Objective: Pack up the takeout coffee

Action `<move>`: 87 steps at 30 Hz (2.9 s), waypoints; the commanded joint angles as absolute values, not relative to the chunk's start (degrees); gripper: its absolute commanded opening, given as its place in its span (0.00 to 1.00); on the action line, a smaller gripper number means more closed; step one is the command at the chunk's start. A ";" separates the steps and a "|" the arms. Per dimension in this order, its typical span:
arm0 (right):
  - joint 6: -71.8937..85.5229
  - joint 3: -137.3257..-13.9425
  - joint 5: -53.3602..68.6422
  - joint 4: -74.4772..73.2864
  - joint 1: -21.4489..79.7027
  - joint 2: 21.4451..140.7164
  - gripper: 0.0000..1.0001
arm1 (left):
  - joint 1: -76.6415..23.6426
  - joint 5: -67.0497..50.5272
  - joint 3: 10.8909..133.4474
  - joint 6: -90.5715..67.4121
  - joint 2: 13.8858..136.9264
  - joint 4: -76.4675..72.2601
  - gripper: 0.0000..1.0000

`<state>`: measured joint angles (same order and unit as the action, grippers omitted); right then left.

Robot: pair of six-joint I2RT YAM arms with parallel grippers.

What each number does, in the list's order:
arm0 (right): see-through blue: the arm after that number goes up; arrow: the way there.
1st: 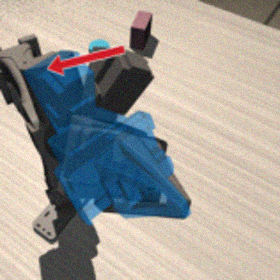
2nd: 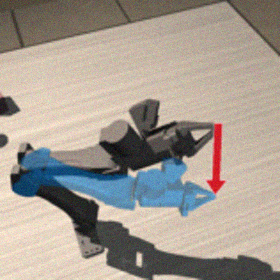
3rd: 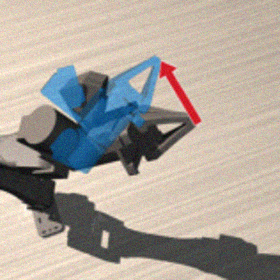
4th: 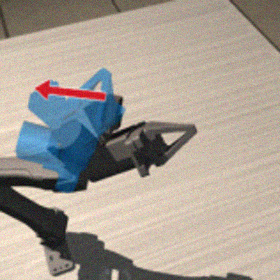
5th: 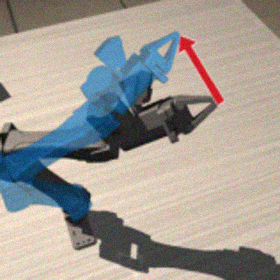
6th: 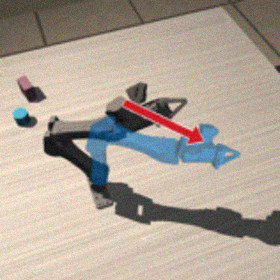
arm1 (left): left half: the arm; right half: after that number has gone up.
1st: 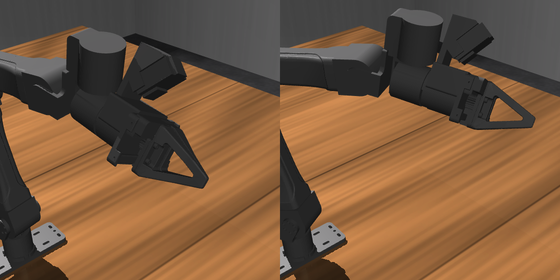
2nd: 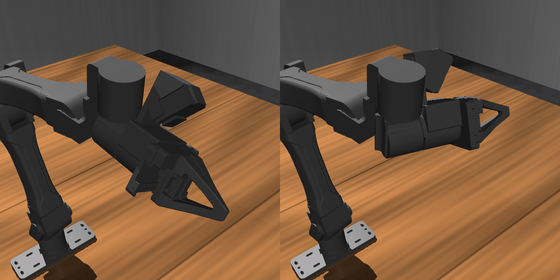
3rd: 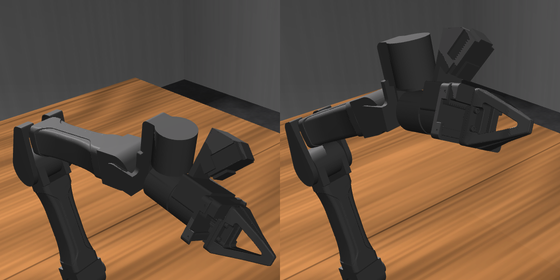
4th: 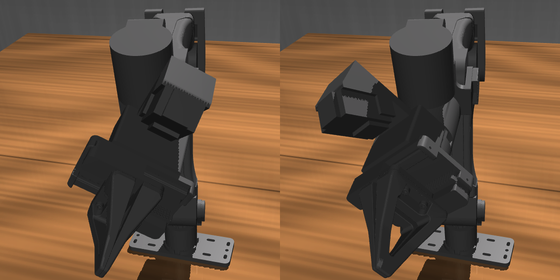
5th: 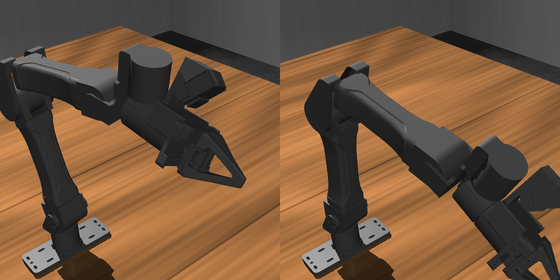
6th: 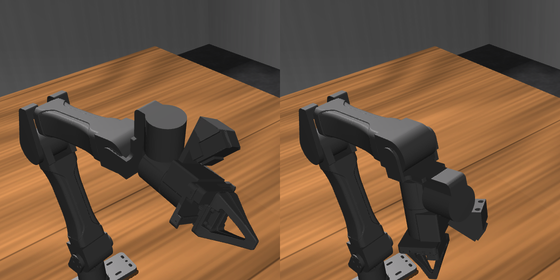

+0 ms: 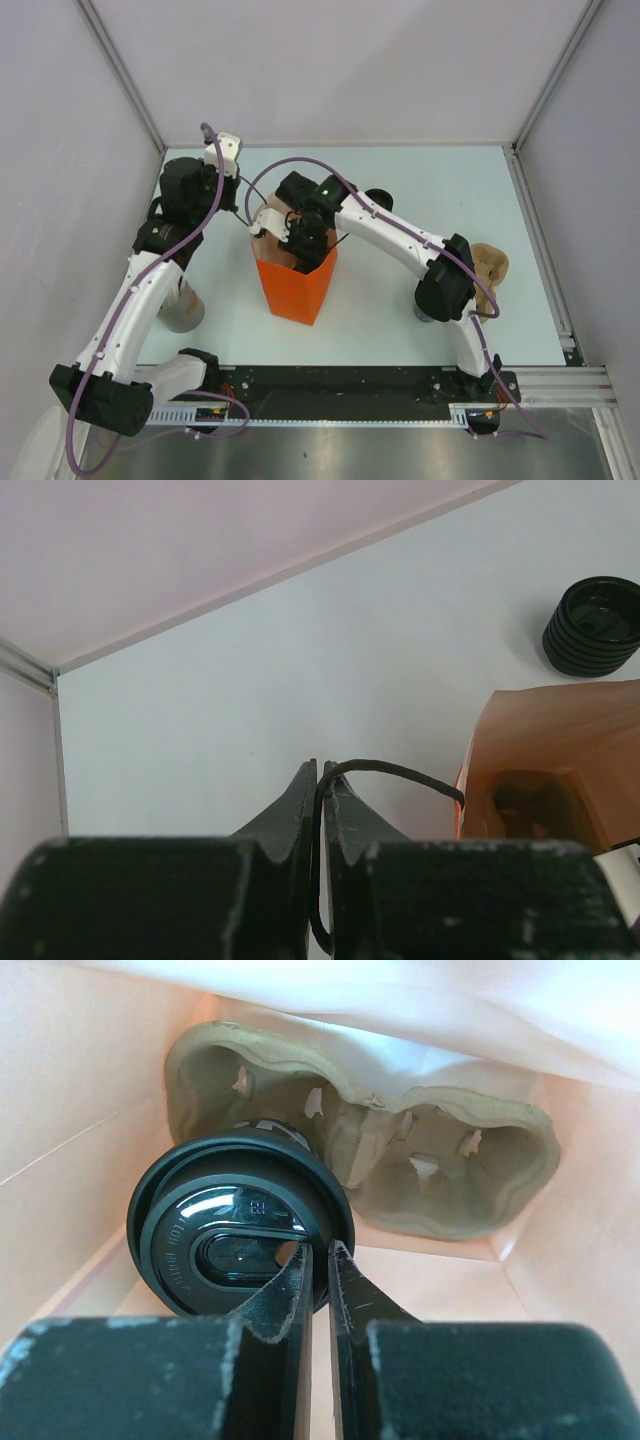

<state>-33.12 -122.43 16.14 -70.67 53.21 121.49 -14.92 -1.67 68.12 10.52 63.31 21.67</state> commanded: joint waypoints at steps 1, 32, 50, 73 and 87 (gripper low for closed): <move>-32.78 -121.55 17.66 -69.44 53.52 117.69 0.00 | -14.50 -0.35 67.59 9.93 62.40 18.54 0.08; -31.38 -117.69 21.36 -65.13 53.00 114.26 0.00 | -14.50 -0.26 67.32 10.02 63.28 18.90 0.07; -31.20 -116.98 21.45 -64.60 52.91 113.73 0.00 | -14.50 -0.62 67.15 10.02 63.19 18.81 0.07; -30.85 -114.61 22.68 -62.32 52.56 112.06 0.00 | -14.50 -0.79 67.06 9.84 63.28 18.81 0.06; -30.76 -113.38 22.76 -61.44 52.38 111.80 0.00 | -14.50 -0.79 66.97 9.93 63.19 18.81 0.05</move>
